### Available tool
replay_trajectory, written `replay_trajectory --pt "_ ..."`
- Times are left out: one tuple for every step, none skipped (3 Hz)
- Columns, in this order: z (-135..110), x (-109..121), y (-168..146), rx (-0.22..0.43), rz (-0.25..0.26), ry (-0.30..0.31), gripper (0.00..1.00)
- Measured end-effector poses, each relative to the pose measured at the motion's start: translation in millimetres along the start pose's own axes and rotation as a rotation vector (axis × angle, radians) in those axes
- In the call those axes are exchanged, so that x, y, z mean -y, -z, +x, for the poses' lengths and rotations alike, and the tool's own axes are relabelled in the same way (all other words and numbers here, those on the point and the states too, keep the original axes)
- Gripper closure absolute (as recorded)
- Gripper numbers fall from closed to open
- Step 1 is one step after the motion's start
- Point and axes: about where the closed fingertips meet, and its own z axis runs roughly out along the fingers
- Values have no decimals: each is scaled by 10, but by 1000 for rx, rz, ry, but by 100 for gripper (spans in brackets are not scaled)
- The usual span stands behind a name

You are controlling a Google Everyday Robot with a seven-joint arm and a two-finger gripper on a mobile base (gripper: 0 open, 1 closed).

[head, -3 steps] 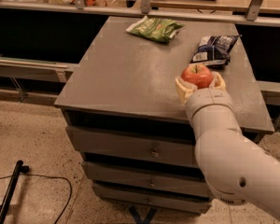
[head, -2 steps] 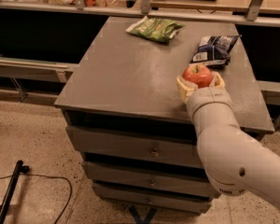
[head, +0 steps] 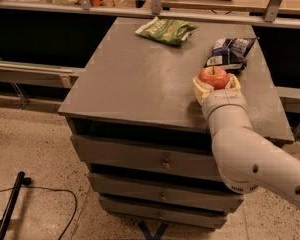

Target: Move apple near blue chip bag

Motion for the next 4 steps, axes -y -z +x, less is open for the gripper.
replay_trajectory --pt "-13 64 -157 15 7 -8 100" --pt "10 95 -342 11 6 -19 96" --pt "25 94 -436 3 8 -22 74" --pt "24 77 -501 -2 5 -25 42"
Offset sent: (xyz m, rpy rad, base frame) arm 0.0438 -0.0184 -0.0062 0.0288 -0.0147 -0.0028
